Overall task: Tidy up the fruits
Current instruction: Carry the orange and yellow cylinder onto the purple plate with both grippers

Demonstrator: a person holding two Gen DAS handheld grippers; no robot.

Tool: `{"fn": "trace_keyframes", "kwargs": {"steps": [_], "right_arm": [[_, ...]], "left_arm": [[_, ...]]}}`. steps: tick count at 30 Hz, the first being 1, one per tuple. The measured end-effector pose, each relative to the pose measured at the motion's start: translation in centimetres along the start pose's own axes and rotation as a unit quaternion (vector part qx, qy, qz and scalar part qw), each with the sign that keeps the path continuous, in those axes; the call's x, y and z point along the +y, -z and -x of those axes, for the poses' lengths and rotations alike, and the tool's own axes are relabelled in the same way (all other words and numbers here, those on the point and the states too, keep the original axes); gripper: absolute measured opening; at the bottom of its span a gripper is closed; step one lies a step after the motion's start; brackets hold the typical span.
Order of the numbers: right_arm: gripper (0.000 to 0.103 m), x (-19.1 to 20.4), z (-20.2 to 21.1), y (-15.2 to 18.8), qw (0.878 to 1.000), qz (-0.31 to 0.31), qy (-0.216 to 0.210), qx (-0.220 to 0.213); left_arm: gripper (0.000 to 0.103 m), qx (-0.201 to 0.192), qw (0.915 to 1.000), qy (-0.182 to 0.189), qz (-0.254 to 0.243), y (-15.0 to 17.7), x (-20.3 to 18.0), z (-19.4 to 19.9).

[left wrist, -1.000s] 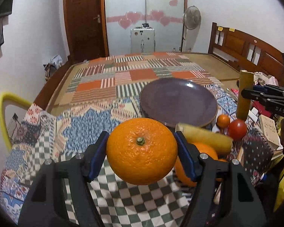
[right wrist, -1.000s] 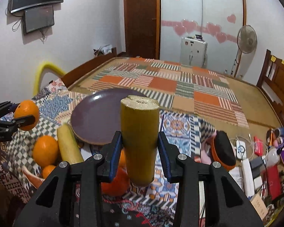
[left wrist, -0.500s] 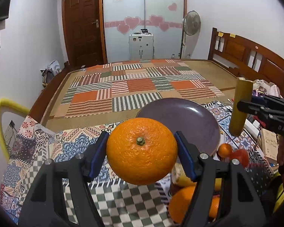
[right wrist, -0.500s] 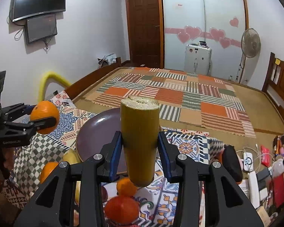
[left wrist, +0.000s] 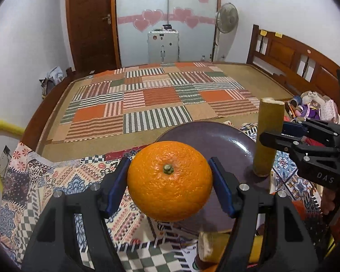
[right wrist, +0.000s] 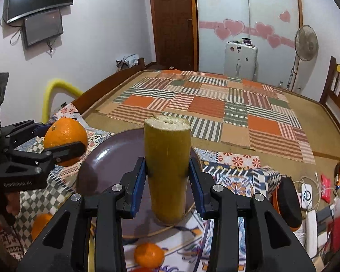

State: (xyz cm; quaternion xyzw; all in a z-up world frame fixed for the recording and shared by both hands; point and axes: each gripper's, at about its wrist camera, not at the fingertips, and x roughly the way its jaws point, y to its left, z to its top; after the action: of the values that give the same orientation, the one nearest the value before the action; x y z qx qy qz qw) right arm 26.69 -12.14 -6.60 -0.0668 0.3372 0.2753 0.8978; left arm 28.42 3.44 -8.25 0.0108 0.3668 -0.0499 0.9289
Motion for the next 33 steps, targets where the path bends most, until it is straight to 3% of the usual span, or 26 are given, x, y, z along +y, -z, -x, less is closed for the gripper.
{"fn": "trace_keyframes", "kwargs": {"steps": [10, 15, 20, 25, 33], "right_arm": [[0.034, 1.0, -2.6, -0.9, 1.0, 0.016, 0.012, 0.024], [0.035, 0.2, -3.5, -1.3, 0.999, -0.008, 0.001, 0.036], [0.034, 0.3, -5.0, -1.4, 0.998, 0.006, 0.009, 0.068], [0.034, 0.1, -6.1, -0.8, 0.995, 0.018, 0.012, 0.102], [0.034, 0.4, -5.9, -1.1, 0.994, 0.03, 0.01, 0.107]], "left_arm": [[0.069, 0.042, 0.9991, 0.005, 0.001, -0.6, -0.1, -4.0], [0.069, 0.058, 0.9981, 0.017, 0.003, -0.6, 0.4, -5.2], [0.069, 0.072, 0.9972, 0.018, 0.01, -0.4, 0.5, -6.1], [0.069, 0.068, 0.9975, 0.015, 0.004, -0.6, 0.3, -6.6], [0.07, 0.054, 0.9984, 0.017, -0.001, -0.5, 0.1, -6.4]]}}
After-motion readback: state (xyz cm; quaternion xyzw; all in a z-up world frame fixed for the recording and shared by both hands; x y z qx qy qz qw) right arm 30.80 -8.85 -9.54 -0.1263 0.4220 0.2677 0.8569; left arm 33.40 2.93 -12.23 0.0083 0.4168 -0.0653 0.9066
